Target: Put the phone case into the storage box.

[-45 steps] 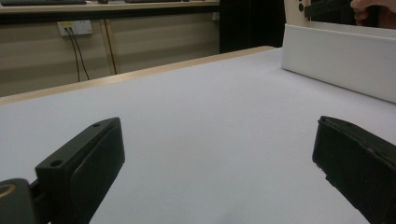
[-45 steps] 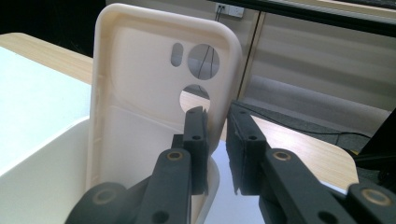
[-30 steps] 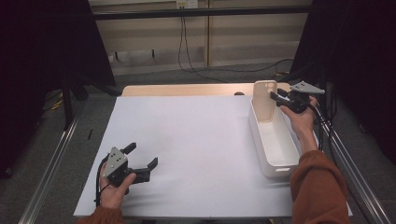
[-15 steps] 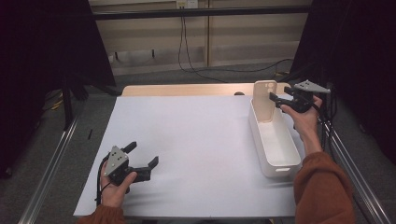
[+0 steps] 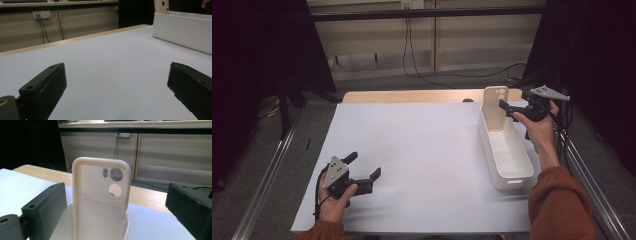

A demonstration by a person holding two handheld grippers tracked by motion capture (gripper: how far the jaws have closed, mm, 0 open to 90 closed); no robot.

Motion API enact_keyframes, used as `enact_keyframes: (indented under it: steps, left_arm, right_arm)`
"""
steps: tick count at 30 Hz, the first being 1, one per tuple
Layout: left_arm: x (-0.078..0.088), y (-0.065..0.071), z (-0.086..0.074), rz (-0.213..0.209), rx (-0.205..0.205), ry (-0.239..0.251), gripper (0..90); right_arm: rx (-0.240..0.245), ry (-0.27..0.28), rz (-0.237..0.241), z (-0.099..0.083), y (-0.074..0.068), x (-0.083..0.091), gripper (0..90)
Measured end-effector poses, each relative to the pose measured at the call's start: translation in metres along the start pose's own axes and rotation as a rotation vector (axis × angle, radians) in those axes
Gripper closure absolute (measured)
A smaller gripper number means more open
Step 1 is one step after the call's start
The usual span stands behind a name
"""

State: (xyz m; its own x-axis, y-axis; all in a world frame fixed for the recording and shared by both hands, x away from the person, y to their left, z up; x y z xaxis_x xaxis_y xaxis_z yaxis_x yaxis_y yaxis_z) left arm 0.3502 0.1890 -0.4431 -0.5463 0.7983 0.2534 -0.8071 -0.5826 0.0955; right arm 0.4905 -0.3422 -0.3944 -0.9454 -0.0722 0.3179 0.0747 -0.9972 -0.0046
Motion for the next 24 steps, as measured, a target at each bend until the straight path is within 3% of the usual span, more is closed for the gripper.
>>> enact_keyframes:
  steps: [24]
  left_arm:
    - [0.009, -0.002, 0.001, 0.02, 0.021, 0.027, 2.4]
  right_arm:
    - [0.008, 0.035, 0.0, 0.004, -0.004, 0.039, 1.0]
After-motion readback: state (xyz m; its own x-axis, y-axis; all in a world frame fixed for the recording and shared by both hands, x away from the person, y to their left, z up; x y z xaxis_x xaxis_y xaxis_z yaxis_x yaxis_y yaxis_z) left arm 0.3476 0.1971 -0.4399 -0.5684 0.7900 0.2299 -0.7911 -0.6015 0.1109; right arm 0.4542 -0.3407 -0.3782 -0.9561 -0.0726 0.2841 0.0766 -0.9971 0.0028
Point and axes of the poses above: each handheld gripper's, and its own axes: x roughly backward along the jaws, z roughly out of its top, y roughly to its right, the point moved 4 cm from there along -x, roughly forward along the jaws, and after that the axes turned 15 degrees about -z, right-handed, at the moved point
